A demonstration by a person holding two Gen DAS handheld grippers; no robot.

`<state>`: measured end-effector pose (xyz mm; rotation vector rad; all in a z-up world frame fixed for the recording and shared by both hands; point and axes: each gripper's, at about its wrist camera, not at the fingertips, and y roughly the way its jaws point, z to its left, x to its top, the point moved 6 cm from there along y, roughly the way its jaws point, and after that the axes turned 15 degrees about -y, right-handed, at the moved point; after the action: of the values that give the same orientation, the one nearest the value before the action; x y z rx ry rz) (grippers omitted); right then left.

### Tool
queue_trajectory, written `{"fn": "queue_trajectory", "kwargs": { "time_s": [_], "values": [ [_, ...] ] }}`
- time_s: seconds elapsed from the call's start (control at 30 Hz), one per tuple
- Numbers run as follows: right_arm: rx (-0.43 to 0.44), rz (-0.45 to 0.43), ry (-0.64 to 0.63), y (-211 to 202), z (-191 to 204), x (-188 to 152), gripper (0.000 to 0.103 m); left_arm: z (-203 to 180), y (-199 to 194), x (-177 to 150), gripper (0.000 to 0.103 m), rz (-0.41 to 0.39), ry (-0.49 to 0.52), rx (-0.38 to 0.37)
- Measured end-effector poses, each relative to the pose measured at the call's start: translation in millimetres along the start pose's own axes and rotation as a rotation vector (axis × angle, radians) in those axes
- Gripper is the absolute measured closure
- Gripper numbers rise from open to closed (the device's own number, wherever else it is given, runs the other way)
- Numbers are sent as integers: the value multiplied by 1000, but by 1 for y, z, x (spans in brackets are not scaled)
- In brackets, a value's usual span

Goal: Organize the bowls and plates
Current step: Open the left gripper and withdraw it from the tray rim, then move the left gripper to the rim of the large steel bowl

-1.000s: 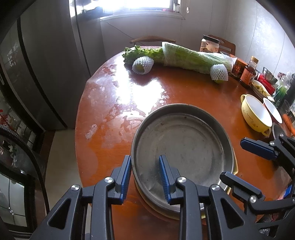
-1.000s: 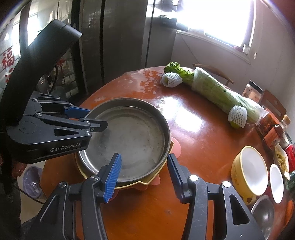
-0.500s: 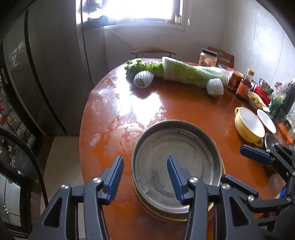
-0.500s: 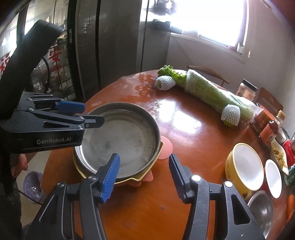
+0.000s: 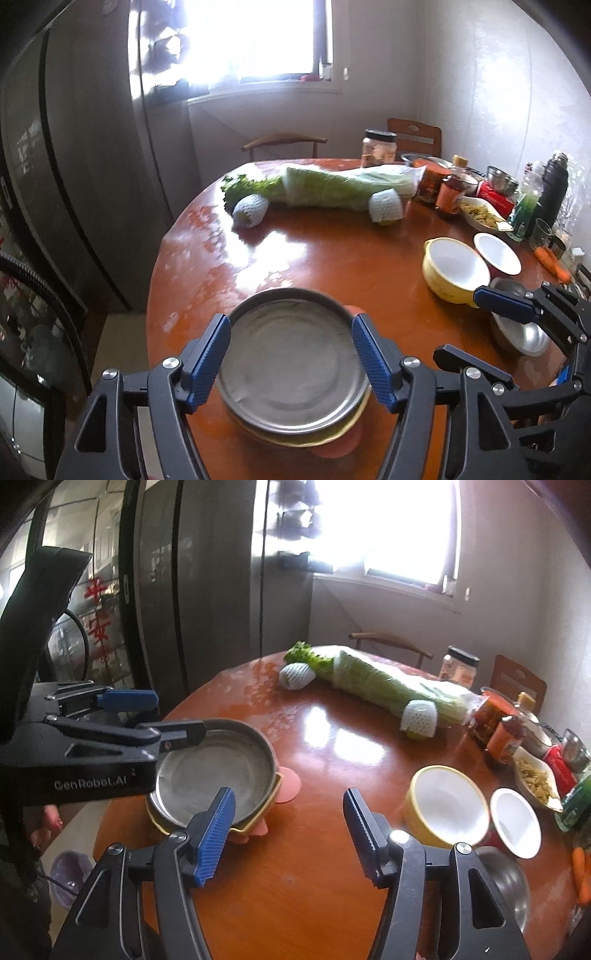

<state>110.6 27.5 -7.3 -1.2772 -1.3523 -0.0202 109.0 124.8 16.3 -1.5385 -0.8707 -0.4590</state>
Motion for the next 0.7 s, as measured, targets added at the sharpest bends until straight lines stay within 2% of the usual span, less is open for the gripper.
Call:
{"fn": "queue_trajectory", "kwargs": {
  "time_s": [0.07, 0.37, 0.57, 0.7],
  "values": [
    [-20, -19, 9, -10, -8, -2, 40, -9, -3, 1, 30, -9, 10, -6],
    [-62, -74, 71, -40, -42, -14, 35, -55, -18, 6, 22, -71, 52, -49],
    [-92, -78, 103, -54, -64, -27, 33, -81, -19, 8, 20, -97, 60, -70],
    [-125, -78, 127, -64, -79, -38, 32, -101, -15, 3, 20, -81, 88, -89]
  ]
}}
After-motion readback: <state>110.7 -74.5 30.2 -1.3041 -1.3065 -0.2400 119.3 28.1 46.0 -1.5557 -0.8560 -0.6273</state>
